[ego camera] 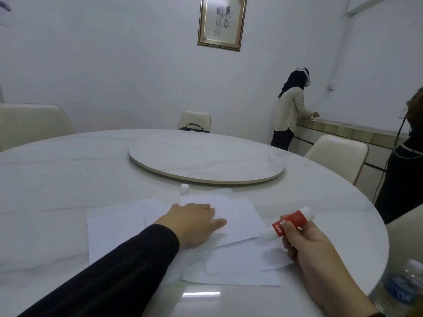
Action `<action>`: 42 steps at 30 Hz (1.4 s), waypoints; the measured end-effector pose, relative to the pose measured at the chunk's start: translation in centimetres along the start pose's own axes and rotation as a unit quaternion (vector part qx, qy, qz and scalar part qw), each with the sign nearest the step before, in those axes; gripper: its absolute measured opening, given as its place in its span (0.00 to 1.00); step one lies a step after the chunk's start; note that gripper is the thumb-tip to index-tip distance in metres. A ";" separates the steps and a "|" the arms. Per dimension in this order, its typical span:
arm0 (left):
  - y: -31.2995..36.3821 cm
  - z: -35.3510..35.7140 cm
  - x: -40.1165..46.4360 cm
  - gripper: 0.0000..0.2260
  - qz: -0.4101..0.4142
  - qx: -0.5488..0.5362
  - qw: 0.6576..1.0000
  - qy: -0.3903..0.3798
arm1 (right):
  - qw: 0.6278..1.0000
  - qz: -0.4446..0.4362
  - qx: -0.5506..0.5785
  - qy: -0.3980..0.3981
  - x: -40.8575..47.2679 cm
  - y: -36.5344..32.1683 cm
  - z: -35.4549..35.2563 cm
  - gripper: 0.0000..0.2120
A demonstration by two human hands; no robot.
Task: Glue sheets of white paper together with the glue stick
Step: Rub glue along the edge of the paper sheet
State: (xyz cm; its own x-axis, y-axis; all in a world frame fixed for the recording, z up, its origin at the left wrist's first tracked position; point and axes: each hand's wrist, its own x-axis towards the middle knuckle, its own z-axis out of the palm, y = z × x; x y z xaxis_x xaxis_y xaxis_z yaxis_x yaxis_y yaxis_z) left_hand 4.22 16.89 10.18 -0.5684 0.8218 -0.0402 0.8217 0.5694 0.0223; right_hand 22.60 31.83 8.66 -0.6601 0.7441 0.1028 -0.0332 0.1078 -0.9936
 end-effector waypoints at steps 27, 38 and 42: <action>-3.8 1.1 -2.0 0.23 0.037 -0.068 0.994 0.079 | 0.999 0.031 0.023 0.001 5.5 -0.6 9.1 0.02; -3.3 0.9 -2.2 0.27 0.028 -0.128 0.989 0.065 | 0.997 -0.026 -0.071 -0.013 6.6 -3.0 10.8 0.04; -3.5 1.4 -2.0 0.32 0.032 -0.107 0.993 0.041 | 0.987 -0.059 -0.123 -0.080 6.4 -2.4 12.2 0.07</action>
State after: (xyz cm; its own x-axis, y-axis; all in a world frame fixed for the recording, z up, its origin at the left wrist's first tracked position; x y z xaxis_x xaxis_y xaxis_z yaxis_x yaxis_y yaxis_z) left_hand 2.53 13.24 8.75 -0.5244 0.8501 0.0487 0.8334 0.5007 0.2338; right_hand 9.26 28.28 11.13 -0.7727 0.6056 0.1900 0.0525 0.3593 -0.9318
